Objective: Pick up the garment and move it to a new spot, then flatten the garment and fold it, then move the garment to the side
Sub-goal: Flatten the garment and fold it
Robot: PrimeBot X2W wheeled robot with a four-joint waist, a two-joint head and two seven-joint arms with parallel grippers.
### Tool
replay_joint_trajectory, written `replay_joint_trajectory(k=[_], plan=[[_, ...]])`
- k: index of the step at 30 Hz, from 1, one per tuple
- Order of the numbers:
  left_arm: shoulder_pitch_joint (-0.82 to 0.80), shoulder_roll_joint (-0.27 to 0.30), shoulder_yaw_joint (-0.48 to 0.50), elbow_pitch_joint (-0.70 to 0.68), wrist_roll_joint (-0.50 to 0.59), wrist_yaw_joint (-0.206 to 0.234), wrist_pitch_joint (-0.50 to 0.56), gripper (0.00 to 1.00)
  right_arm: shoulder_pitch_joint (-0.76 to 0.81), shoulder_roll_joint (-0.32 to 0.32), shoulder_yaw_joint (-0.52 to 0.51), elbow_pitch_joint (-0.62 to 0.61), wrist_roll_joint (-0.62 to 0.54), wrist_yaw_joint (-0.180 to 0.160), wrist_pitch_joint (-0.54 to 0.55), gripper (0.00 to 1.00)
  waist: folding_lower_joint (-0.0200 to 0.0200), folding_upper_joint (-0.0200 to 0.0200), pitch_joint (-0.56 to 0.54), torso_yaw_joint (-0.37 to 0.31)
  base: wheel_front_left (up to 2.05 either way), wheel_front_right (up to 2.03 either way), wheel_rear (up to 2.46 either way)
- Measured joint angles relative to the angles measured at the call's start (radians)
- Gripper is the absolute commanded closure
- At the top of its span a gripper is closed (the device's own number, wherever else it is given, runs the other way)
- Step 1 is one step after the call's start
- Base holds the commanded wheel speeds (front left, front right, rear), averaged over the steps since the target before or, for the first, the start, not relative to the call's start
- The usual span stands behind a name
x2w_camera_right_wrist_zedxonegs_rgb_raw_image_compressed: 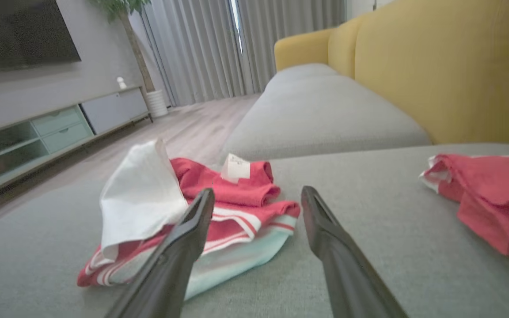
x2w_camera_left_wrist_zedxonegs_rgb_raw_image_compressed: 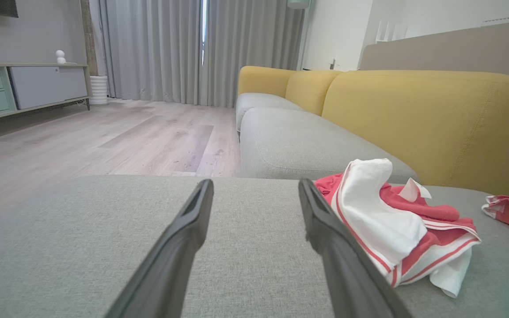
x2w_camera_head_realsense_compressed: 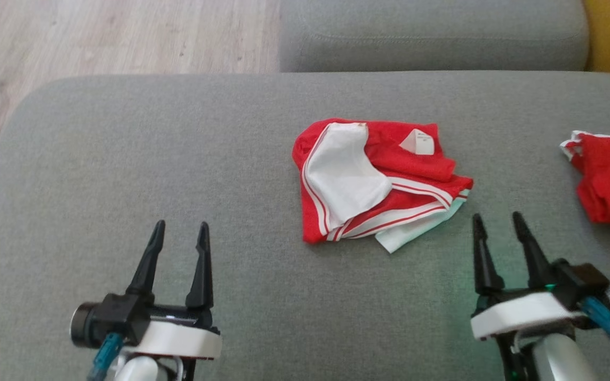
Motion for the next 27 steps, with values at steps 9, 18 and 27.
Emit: replay_joint_trajectory(k=[9,18,27], plan=[[-0.032,-0.054,0.025,0.042,0.046,-0.066,0.000,0.00,-0.190,-0.001,-0.001,0.259,0.073,0.000,0.055,0.00,0.0002,0.0000,0.051,0.046,0.00,0.00,0.00],[-0.038,-0.086,0.061,0.079,0.082,-0.106,0.000,0.00,-0.306,-0.002,0.022,0.471,0.127,0.000,0.053,1.00,0.0002,0.0000,0.079,0.084,0.00,0.00,0.00],[-0.046,-0.116,0.094,0.100,0.091,-0.130,0.000,0.00,-0.343,-0.006,0.244,0.355,0.204,0.000,0.013,1.00,0.0000,0.0000,0.056,0.071,0.00,0.00,0.00]])
